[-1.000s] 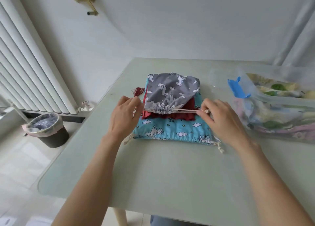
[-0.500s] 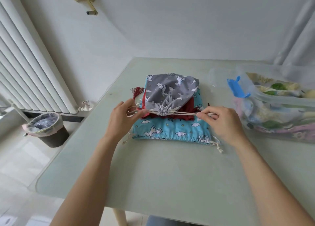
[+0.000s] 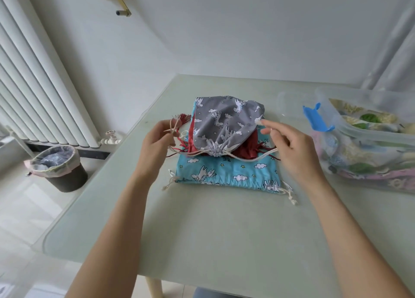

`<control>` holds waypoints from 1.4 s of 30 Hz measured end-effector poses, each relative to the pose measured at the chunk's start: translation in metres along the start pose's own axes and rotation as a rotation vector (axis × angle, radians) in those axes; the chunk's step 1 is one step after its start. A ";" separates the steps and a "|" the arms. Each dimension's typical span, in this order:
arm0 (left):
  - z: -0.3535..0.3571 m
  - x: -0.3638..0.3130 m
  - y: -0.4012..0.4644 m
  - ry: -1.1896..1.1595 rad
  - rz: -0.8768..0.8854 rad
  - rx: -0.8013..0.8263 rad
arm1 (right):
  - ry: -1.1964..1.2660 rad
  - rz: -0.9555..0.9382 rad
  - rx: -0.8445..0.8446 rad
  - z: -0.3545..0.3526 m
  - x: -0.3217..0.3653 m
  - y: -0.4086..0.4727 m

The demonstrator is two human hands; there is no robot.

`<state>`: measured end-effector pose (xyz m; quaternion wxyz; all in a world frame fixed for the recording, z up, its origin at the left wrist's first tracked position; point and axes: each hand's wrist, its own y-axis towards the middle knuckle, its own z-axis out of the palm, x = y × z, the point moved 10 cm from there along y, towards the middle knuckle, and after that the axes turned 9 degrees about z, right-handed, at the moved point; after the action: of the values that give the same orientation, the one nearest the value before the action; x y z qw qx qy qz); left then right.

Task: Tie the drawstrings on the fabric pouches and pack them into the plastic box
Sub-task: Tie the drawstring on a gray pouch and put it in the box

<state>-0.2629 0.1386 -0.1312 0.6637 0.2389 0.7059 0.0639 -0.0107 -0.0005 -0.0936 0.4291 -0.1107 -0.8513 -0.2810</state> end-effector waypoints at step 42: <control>0.126 -0.052 0.063 0.227 0.044 0.642 | 0.652 0.304 0.278 0.040 0.030 0.095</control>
<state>-0.1250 0.1435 -0.0727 0.4703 0.4423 0.7541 -0.1208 -0.0149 0.0981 -0.0520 0.7250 -0.0811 -0.6739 -0.1168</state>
